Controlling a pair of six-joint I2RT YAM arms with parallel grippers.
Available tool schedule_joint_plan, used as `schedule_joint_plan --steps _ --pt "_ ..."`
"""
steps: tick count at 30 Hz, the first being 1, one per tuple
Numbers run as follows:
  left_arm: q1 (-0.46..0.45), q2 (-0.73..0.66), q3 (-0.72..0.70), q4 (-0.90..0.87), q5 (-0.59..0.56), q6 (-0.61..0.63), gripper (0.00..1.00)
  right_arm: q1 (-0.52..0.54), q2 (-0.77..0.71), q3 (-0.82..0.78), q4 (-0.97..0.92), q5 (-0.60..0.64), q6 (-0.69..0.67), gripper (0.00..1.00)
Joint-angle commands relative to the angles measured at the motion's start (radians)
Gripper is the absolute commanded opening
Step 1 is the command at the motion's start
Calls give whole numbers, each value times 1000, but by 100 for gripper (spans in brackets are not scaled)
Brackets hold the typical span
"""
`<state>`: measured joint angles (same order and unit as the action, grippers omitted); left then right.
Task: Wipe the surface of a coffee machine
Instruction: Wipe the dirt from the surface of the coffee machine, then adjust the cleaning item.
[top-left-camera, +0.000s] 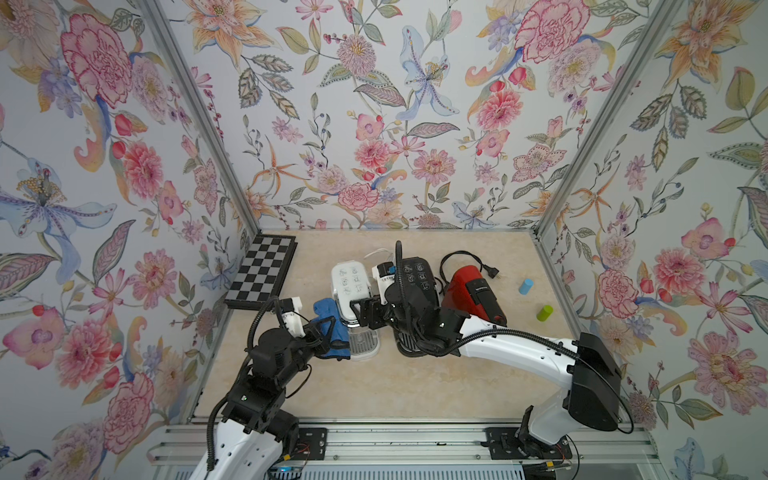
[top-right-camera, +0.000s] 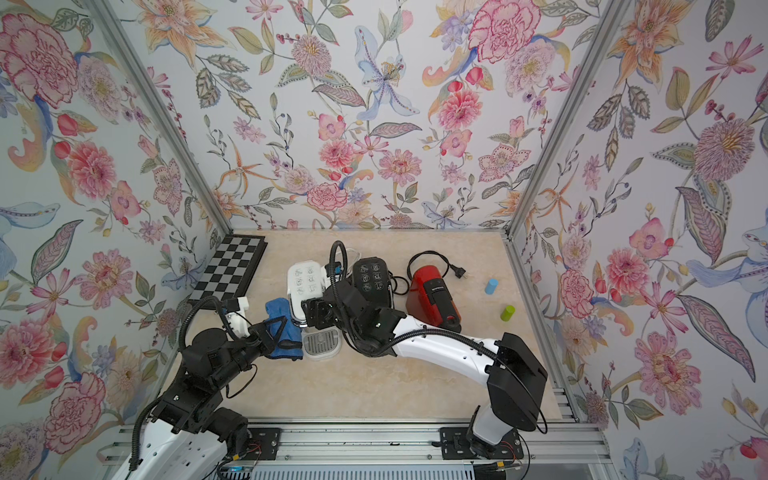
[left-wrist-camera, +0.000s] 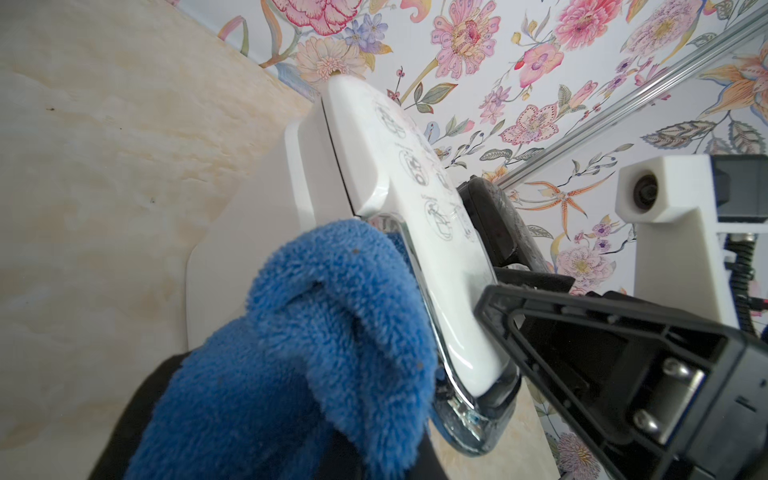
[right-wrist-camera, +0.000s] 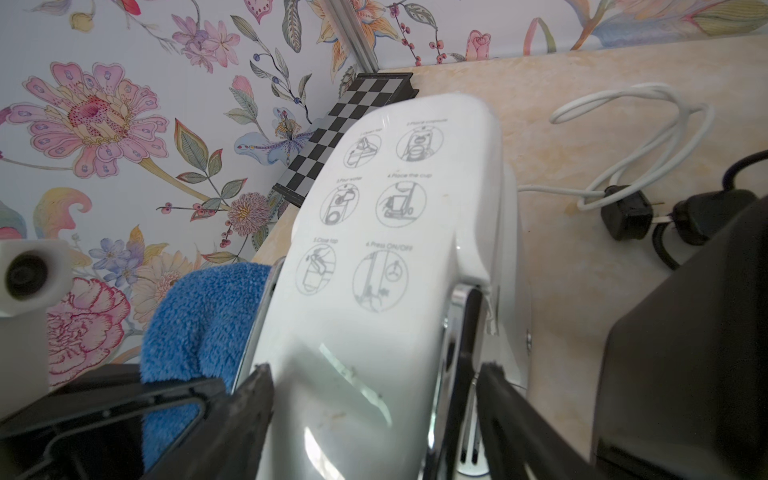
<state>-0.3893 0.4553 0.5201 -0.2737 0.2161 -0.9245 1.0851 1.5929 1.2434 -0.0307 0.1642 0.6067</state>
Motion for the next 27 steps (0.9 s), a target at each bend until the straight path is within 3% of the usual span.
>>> schedule_joint_plan --steps 1,8,11,14,23,27 --pt "-8 25 153 -57 -91 123 0 -6 -14 -50 -172 -36 -39 79" --pt "-8 93 240 -22 -48 189 0 -33 -131 -59 -162 -124 -63 79" --pt "-9 142 264 74 44 237 0 -74 -202 -119 -1 -342 -51 79" --pt "-8 220 311 143 164 274 0 -157 -249 -218 267 -565 86 78" --pt "-7 277 443 34 95 344 0 -154 -185 -101 249 -585 65 77" --pt "-7 265 455 94 195 306 0 -165 -161 -120 382 -632 117 80"
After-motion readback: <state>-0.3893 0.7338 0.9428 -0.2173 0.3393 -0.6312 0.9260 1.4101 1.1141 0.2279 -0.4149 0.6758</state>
